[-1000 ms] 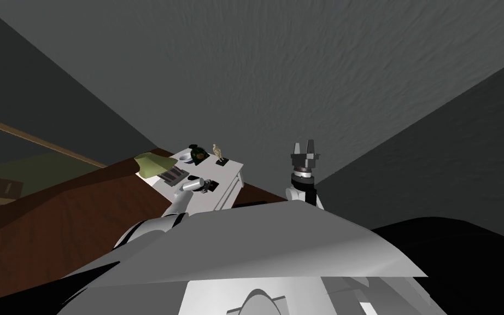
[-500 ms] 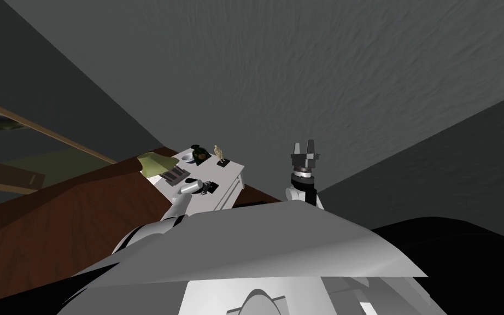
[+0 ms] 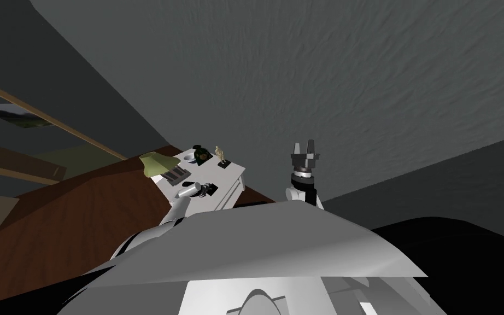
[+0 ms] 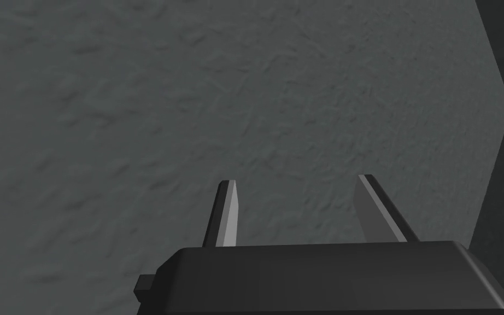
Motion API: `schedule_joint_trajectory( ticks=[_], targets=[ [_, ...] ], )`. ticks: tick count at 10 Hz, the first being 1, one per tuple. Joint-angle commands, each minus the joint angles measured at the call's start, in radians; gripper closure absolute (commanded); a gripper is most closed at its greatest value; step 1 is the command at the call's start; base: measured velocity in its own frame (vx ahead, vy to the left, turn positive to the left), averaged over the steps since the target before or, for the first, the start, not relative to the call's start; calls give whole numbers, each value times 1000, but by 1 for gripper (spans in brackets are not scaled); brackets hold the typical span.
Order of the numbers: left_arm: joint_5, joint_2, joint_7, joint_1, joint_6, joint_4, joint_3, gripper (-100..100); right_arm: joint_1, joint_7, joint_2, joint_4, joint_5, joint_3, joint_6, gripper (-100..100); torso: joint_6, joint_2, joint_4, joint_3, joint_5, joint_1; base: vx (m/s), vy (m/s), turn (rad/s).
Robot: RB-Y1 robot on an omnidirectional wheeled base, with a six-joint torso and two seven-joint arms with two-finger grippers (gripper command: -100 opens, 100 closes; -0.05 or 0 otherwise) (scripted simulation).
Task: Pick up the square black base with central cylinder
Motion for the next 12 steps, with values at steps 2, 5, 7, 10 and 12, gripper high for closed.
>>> schedule_joint_trajectory(
  ticks=[2,5,7,10,12],
  targets=[
    [6,-9,-58,20,1,-14,29,-100,0,0,0,0,0,0,0,0,0,1,0,1,0,-1,69,-63,74],
    [4,-8,-49,23,4,-16,26,100,0,0,0,0,0,0,0,0,2,6,2,4,1,3,5,-8,7],
    [4,-9,-49,21,3,-17,26,100,0,0,0,0,0,0,0,0,1,7,2,4,1,4,0,0,0],
    [-2,2,0,1,5,-8,-6,100,0,0,0,0,0,0,0,0,1,7,2,4,1,4,-29,12,-45],
    [-7,7,37,-9,8,-5,-23,100,-1,0,0,0,0,0,0,0,1,13,3,8,1,7,-95,61,-99]
  ],
)
